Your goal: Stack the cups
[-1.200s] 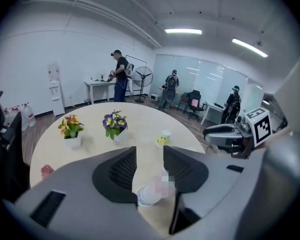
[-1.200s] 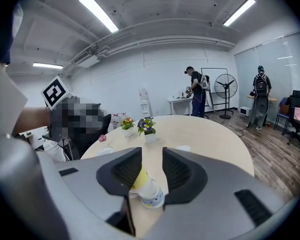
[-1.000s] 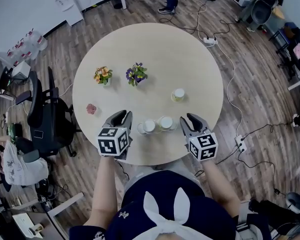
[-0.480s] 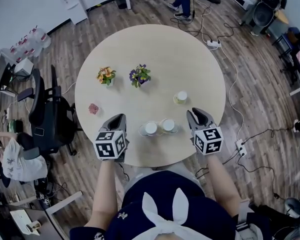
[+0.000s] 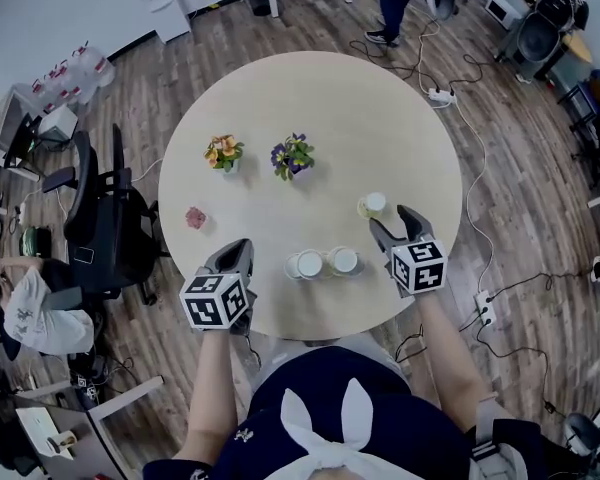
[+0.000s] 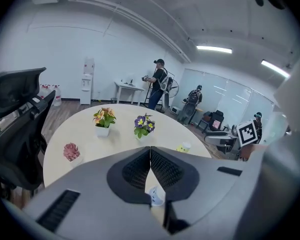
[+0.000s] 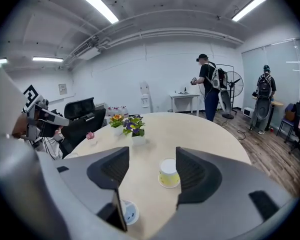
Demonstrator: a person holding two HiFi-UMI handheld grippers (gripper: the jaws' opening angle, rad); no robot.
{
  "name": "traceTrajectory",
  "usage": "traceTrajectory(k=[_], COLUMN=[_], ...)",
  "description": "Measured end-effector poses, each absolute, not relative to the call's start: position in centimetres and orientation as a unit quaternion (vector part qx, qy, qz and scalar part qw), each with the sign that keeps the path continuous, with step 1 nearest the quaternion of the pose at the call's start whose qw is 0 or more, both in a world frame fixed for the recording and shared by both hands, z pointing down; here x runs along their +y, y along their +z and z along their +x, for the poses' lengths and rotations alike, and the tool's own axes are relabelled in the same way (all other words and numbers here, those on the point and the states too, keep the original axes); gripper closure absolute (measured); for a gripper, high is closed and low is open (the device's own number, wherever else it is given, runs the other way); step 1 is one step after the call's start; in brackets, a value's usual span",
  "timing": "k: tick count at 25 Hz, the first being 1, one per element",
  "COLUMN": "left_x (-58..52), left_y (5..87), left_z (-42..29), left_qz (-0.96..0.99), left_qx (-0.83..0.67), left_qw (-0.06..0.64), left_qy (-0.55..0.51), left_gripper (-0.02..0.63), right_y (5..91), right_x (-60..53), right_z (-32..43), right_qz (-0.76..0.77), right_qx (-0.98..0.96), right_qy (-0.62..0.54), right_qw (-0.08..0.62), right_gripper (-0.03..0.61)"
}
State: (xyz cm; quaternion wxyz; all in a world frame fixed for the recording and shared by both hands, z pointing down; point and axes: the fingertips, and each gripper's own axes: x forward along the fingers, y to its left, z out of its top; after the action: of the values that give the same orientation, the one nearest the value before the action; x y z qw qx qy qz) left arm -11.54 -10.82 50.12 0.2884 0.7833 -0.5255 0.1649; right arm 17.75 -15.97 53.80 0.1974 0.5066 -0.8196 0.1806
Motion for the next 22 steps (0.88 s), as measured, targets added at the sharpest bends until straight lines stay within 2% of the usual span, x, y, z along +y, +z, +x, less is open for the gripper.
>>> traceTrajectory(k=[5, 22], left_x=[-10.6, -7.8], left_y=[50.5, 52.7], left_z=[-12.2, -13.2], left_qz=[0.775, 0.746], left_qx=[-0.535, -0.554], left_qw=[0.291, 0.326], left_qy=[0.169, 0.175], left_gripper=[0.592, 0.592], right_y=[55.7, 63.4], right_x=[-18.0, -21.9], right_z=[17.6, 18.5], right_qz=[0.494, 0.486], right_qx=[-0.819, -0.791], right_qy=[0.188, 0.219], right_qw=[0.225, 0.300], right_gripper=[0.258, 0.262])
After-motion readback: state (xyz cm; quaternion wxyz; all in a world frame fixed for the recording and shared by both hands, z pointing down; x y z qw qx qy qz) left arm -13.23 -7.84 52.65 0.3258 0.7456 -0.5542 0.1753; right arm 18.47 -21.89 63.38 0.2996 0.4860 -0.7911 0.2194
